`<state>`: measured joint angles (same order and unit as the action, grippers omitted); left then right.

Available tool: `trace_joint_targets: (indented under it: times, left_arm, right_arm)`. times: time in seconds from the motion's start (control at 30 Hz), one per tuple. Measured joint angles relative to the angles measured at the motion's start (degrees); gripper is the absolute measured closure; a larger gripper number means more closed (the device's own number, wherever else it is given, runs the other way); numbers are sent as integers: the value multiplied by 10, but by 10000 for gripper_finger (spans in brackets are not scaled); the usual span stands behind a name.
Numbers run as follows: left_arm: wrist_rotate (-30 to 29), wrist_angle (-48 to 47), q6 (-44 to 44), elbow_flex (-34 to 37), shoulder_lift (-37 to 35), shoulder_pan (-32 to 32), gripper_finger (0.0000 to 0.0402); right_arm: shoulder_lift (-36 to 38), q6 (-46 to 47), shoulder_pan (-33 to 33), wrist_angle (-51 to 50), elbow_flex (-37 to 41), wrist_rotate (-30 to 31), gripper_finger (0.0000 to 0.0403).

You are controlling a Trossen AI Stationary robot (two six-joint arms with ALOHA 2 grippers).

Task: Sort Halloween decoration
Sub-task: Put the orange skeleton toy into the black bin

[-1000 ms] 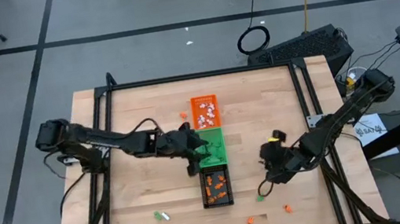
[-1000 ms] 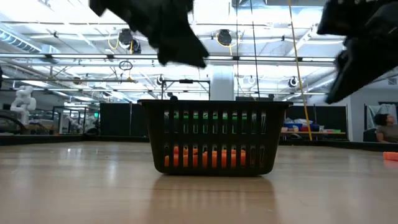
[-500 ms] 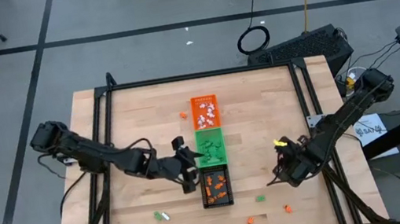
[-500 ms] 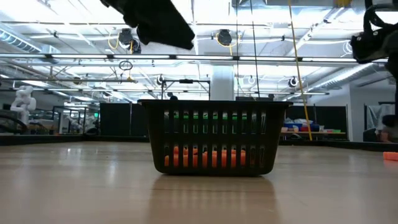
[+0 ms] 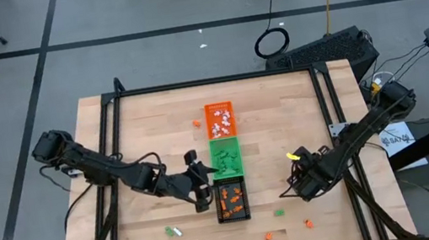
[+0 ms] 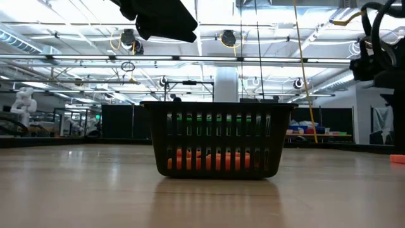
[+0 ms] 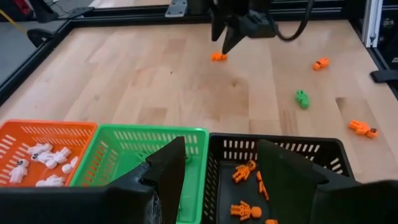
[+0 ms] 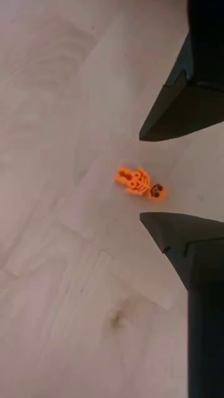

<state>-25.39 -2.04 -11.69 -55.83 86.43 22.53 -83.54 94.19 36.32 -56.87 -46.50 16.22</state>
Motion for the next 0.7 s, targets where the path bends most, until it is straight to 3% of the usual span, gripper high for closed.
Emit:
trace_joint_targets:
  times: [0.37, 0.7]
  left_arm:
    - [0, 0, 0, 0, 0, 1, 204]
    - [0, 0, 0, 0, 0, 1, 204]
  right_arm:
    - [-45, -10, 0, 33, 0, 17, 228]
    - [-43, 0, 0, 97, 51, 22, 241]
